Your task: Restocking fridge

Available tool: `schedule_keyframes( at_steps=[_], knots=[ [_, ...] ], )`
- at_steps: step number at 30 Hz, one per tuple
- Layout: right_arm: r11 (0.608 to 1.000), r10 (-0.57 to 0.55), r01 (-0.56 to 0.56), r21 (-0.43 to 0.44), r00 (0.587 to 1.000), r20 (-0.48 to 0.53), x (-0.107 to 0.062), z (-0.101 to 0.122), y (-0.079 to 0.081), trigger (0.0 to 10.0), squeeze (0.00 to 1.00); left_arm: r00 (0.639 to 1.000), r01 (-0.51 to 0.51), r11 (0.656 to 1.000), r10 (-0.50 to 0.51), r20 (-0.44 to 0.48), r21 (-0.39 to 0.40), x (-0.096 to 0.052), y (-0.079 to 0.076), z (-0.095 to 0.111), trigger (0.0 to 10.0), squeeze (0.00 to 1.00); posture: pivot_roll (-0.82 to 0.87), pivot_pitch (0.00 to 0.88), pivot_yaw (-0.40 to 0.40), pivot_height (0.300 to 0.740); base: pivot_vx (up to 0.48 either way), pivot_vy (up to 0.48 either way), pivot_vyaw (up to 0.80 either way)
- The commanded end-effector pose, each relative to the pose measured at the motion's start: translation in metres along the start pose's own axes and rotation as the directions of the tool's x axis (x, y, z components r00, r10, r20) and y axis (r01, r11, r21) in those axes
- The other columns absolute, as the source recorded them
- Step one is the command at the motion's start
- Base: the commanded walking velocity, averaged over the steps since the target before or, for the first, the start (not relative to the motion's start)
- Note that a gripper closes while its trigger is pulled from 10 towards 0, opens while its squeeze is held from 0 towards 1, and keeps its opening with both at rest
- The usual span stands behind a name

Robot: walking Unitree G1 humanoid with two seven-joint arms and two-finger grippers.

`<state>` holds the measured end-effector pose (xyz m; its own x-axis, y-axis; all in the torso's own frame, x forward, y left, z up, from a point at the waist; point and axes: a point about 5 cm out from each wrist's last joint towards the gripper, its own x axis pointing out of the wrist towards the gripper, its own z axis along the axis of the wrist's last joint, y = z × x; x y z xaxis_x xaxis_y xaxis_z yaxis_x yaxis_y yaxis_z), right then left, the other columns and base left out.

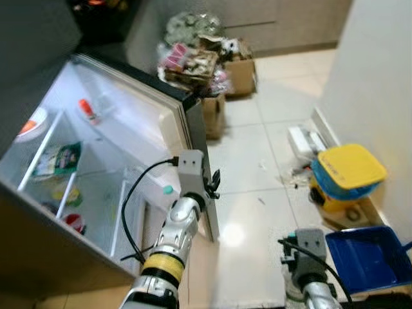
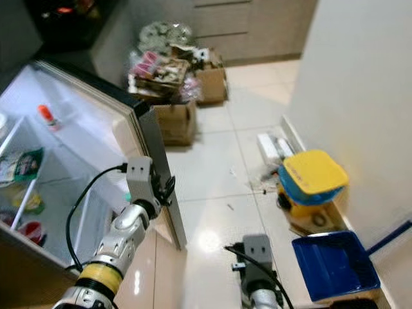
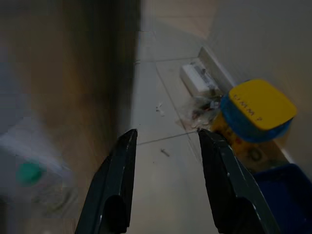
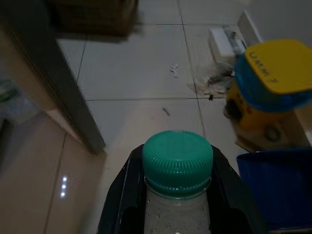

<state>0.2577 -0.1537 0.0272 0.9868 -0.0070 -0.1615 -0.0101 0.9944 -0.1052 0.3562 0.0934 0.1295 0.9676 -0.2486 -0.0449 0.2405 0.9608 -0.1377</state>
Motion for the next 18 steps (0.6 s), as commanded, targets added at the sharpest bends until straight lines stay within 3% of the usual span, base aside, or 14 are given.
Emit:
schedule_keyframes(
  at_steps=[1, 11, 14, 18],
  knots=[
    [1.0, 0.002, -0.002, 0.008, 1.0, -0.022, -0.005, -0.006, 0.002, 10.0, 0.0, 0.996, -0.064, 0.997, 0.066, -0.06, 0.044, -0.014, 0.024, -0.019, 10.0, 0.0, -0.16, 0.205, 0.082, 0.707, 0.0, 0.0, 0.0],
    [1.0, 0.0, 0.0, 0.008, 1.0, -0.023, -0.003, -0.005, 0.002, 10.0, 0.0, 0.988, -0.111, 0.99, 0.12, -0.101, 0.09, -0.044, 0.051, -0.037, 10.0, 0.0, -0.16, 0.201, 0.085, 0.707, 0.0, 0.0, 0.0],
    [1.0, 0.001, -0.001, 0.007, 1.0, -0.02, -0.001, -0.004, 0.002, 10.0, 0.0, 0.97, -0.207, 0.969, 0.221, -0.105, 0.133, -0.054, 0.066, -0.042, 10.0, 0.0, -0.15, 0.196, 0.085, 0.707, 0.0, 0.0, 0.0],
    [1.0, 0.005, -0.005, 0.006, 1.0, -0.011, 0.0, -0.002, 0.003, 10.0, 0.0, 0.966, -0.204, 0.968, 0.223, -0.134, 0.146, -0.06, 0.068, -0.05, 10.0, 0.0, -0.15, 0.191, 0.084, 0.707, 0.0, 0.0, 0.0]
  ],
)
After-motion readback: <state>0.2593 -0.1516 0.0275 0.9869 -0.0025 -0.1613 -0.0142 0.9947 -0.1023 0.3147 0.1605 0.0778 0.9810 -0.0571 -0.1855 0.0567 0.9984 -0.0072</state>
